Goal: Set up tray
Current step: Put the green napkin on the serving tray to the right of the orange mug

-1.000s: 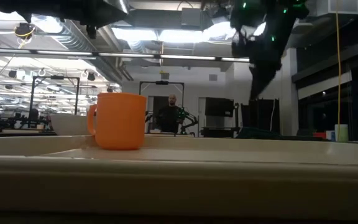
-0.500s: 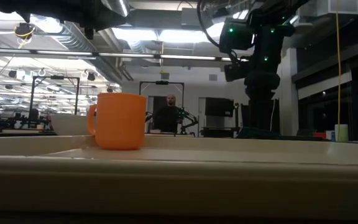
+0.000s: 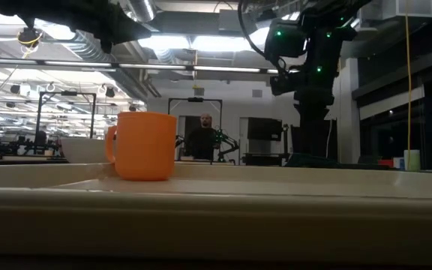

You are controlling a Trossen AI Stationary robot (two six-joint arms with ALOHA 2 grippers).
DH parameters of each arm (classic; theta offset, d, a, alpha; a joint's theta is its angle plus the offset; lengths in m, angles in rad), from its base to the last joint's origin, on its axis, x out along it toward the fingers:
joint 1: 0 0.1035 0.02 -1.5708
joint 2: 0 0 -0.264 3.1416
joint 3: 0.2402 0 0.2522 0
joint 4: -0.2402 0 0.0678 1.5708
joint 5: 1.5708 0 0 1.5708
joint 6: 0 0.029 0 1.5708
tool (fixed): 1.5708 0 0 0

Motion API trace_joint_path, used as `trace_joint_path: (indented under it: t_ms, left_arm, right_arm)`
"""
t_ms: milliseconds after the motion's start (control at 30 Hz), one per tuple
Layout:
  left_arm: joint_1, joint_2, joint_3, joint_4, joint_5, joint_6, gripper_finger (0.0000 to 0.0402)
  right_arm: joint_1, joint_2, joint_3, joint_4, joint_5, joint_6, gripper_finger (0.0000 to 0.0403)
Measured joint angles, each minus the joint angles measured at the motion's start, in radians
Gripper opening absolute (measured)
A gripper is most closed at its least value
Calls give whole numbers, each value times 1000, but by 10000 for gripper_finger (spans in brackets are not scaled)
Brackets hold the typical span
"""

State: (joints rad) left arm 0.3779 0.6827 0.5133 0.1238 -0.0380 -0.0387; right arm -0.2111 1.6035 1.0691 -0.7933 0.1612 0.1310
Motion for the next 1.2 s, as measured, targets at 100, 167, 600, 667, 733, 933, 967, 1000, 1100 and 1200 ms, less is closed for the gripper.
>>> trace_joint_path:
  t_ms: [100, 167, 600, 667, 733, 933, 967, 1000, 1100, 1200]
  left_arm:
    - [0, 0, 0, 4, -7, 0, 6]
    - [0, 0, 0, 7, -17, 0, 6]
    - [0, 0, 0, 7, -22, 0, 6]
    - [0, 0, 0, 7, -22, 0, 6]
    - [0, 0, 0, 7, -22, 0, 6]
    - [0, 0, 0, 6, -24, 0, 6]
    - [0, 0, 0, 6, -24, 0, 6]
    - [0, 0, 0, 6, -24, 0, 6]
    - [0, 0, 0, 6, -24, 0, 6]
    - [0, 0, 0, 5, -25, 0, 6]
  right_arm:
    - [0, 0, 0, 7, -10, -3, 190]
    - [0, 1, 0, 31, -8, -33, 190]
    - [14, 7, 1, 52, 117, -40, 191]
    - [18, 7, 1, 24, 140, -63, 191]
    - [19, 7, 1, 3, 157, -59, 191]
    - [24, 7, 1, -17, 266, -86, 191]
    - [25, 7, 1, -18, 265, -89, 191]
    - [25, 7, 1, -17, 265, -89, 191]
    - [25, 7, 1, -19, 259, -88, 191]
    - [25, 7, 1, -19, 255, -88, 191]
